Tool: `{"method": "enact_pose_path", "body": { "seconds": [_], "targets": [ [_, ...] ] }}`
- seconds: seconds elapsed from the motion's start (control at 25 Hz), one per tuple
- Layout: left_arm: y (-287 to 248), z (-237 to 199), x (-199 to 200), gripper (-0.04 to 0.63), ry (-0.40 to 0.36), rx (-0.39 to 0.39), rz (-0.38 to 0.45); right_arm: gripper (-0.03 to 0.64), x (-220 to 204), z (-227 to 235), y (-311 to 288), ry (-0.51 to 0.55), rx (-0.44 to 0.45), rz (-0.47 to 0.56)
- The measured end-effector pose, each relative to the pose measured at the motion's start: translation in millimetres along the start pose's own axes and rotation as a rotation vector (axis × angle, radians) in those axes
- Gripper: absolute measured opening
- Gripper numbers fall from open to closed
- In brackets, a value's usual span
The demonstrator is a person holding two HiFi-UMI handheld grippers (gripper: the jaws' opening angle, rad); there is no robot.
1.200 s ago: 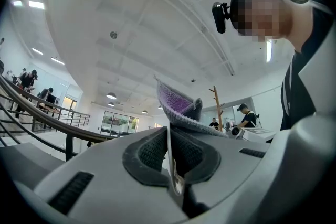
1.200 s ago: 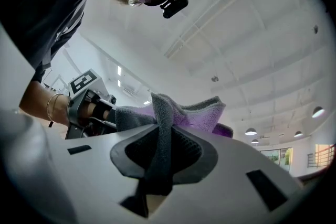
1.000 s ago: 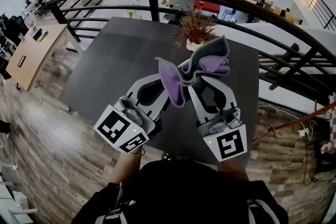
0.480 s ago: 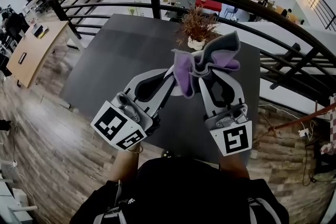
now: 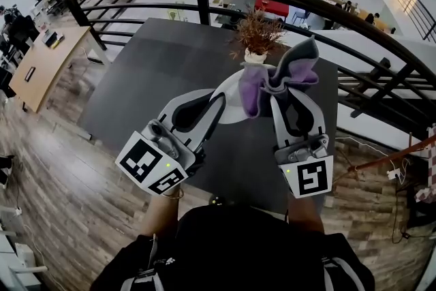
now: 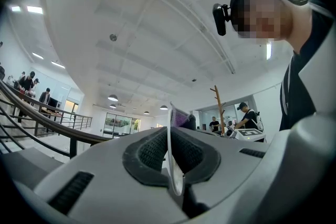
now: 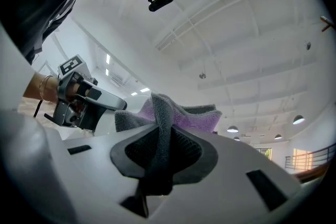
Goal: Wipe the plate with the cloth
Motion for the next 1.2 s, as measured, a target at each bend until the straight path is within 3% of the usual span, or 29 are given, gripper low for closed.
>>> {"method": "enact_pose_path", "body": {
  "seconds": [0.8, 1.2],
  "targets": [
    [7, -4, -3, 0.017, 0.0, 0.048, 0.001, 0.072, -14, 36, 17, -0.03, -0.106, -0.043],
    [10, -10, -6, 0.017, 0.006, 0.064, -0.008, 0.072, 0, 26, 19, -0.041, -0.079, -0.009]
  ]
}}
Point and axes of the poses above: the fingertips, and each gripper's own axes: y backward along the fingers, z to its right, x out of its top, the point moved 4 cm from there along y, backward along the fingers, and after that the axes turned 14 degrees about -x, right-handed, at the moved point
